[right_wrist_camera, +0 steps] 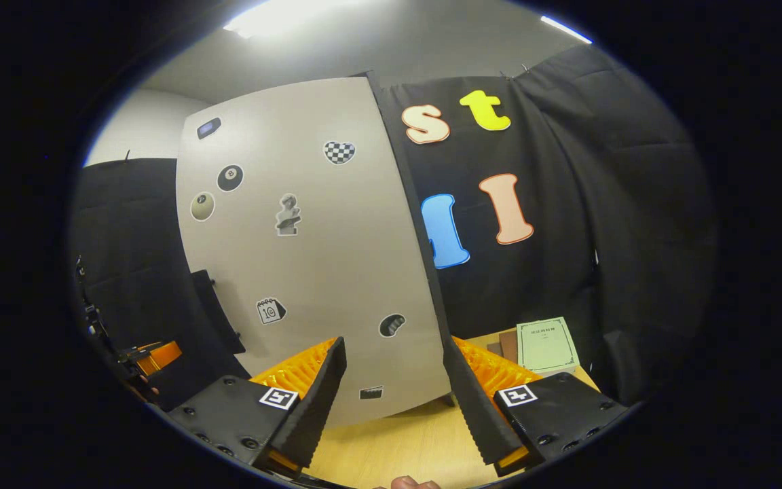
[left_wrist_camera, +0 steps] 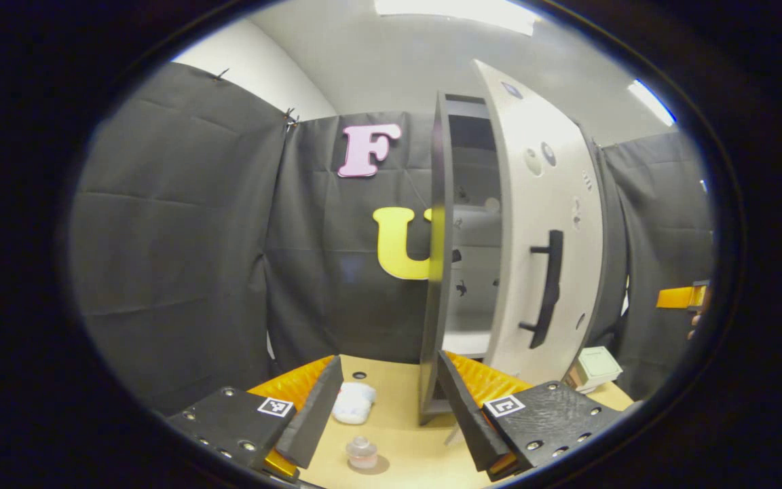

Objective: Open the cabinet door with the right hand, grasp the bottle in the cabinet with the left hand and place it on the coaster, then close the cabinet door with the right hand.

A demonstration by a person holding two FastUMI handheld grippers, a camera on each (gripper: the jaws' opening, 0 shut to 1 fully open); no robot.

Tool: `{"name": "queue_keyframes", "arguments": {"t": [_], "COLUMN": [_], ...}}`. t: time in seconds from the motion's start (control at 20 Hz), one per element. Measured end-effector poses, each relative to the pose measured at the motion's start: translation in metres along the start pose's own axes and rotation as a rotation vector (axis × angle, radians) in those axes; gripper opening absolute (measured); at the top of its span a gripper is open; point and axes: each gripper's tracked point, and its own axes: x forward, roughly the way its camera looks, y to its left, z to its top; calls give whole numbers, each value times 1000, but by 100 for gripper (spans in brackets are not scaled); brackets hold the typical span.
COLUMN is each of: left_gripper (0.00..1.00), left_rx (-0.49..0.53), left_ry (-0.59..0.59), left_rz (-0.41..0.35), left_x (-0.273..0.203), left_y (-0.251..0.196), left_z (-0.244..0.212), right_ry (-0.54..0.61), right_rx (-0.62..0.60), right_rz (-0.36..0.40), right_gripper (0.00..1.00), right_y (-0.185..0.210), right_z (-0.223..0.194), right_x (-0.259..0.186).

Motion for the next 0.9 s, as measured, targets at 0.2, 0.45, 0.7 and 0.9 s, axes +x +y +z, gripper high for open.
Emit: {"name": "queue_keyframes", "arguments": {"t": [0.2, 0.45, 0.7, 0.9], "left_gripper": [84, 84, 84, 86], "left_rx": [-23, 8, -8, -42], "left_ry": [1, -22, -43, -55], "left_rz": [-14, -61, -60, -103], "left_x": [-10, -18, -21, -10], "left_y": [-29, -62, -78, -86], "left_z": [9, 23, 31, 36], "right_ry": [-31, -33, -48, -64], "right_rx": [-16, -57, -96, -121], "right_rz": [3, 17, 26, -1], "right_gripper": [91, 91, 93, 94], "right_y": [-25, -55, -62, -59], "right_z": [19, 21, 25, 24], "right_x": [-7, -13, -15, -8]}}
